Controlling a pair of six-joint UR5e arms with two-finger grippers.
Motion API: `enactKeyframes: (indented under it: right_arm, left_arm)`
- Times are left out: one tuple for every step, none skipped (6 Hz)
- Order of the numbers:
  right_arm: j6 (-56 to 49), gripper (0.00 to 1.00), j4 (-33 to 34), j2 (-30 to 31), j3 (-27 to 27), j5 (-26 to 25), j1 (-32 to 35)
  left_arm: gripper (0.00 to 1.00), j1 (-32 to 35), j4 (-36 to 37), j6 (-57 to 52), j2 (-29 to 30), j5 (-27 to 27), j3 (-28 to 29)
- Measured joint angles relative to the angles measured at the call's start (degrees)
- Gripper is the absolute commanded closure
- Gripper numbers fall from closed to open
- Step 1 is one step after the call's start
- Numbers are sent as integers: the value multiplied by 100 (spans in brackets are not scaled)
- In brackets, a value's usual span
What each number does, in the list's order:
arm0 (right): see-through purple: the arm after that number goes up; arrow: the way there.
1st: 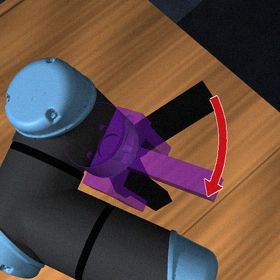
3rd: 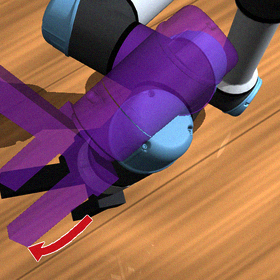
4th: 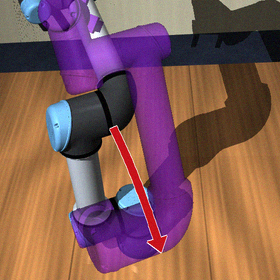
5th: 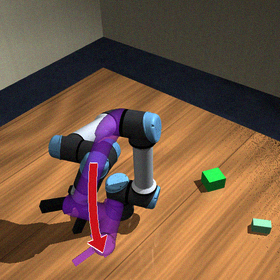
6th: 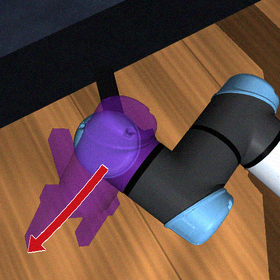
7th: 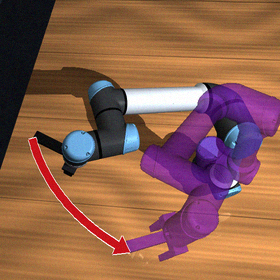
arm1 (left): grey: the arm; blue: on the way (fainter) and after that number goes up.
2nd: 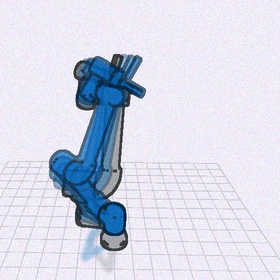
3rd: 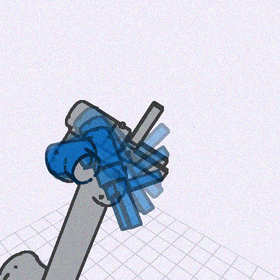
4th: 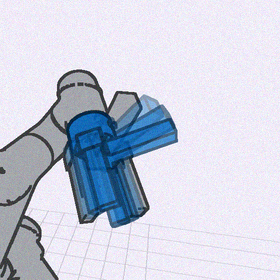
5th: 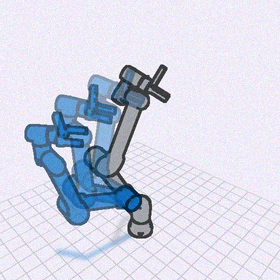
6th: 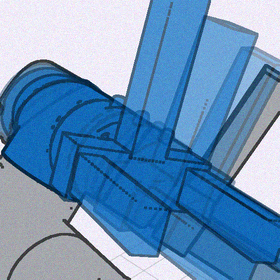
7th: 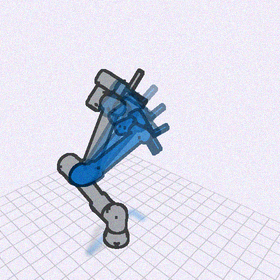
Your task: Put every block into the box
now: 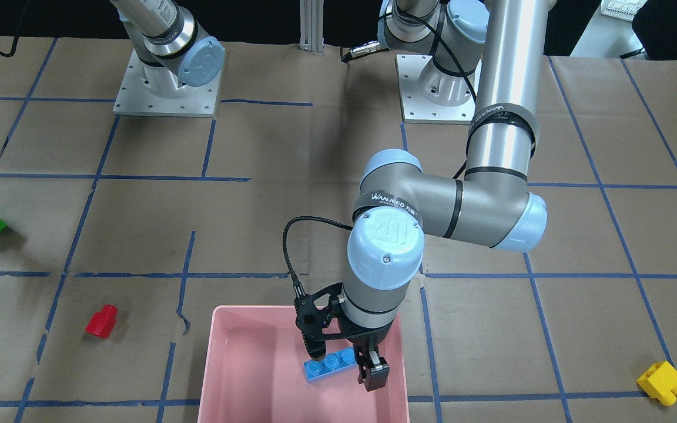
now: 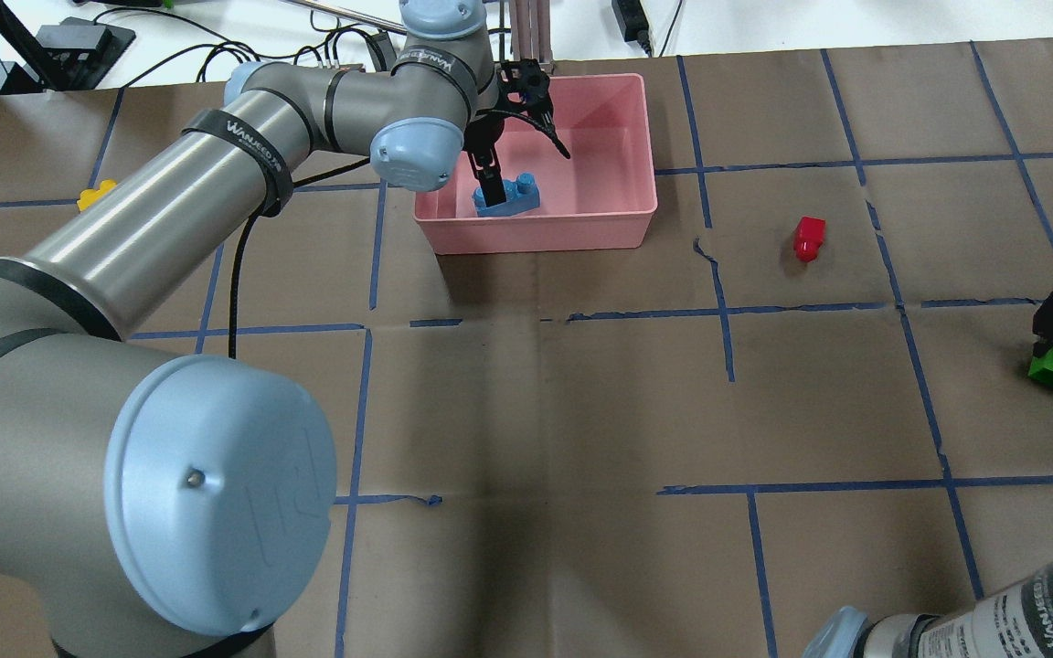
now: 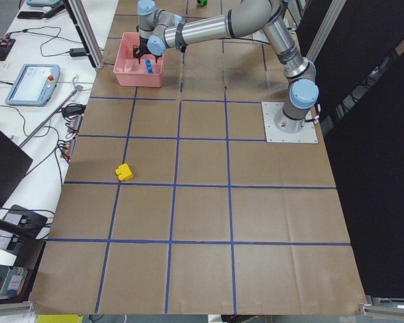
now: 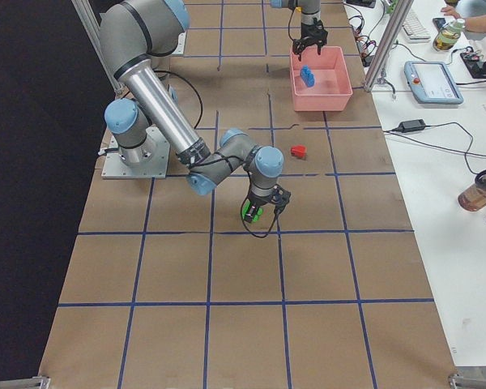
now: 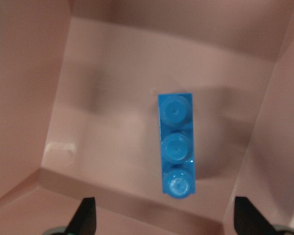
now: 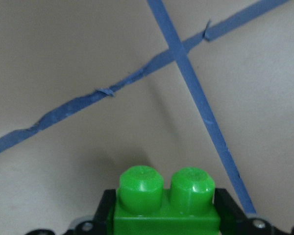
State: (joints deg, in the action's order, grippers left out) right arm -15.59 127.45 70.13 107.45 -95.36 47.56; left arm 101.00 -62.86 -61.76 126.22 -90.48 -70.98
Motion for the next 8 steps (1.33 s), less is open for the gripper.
enactKeyframes:
  right_arm:
    - [61, 52, -301, 273, -305, 12, 297]
    - [175, 52, -920, 456, -778, 19, 807]
    - [364, 52, -1673, 497, -1338, 102, 1405]
    - [540, 52, -2249, 399, -1847, 270, 2036]
    - [702, 52, -2549, 149, -2302, 407, 2734]
    - [1053, 52, -2653, -194, -2754, 468, 3481]
    - [1647, 52, -2664, -647, -3286, 587, 4202]
    - [2315, 52, -2634, -1252, -3945, 753, 4859]
  left_arm:
    - [2, -232, -384, 101, -416, 20, 2]
    - [2, -473, -655, 322, -782, 4, -50]
    - [1, -810, -814, 565, -1064, -22, -144]
    - [1, -1297, -912, 699, -1223, -27, -268]
    - [1, -1994, -947, 644, -1211, 0, -393]
    - [1, -2697, -934, 337, -1057, 38, -419]
    - [1, -3218, -778, -287, -793, 54, -389]
    - [1, -3620, -407, -1078, -445, 65, -365]
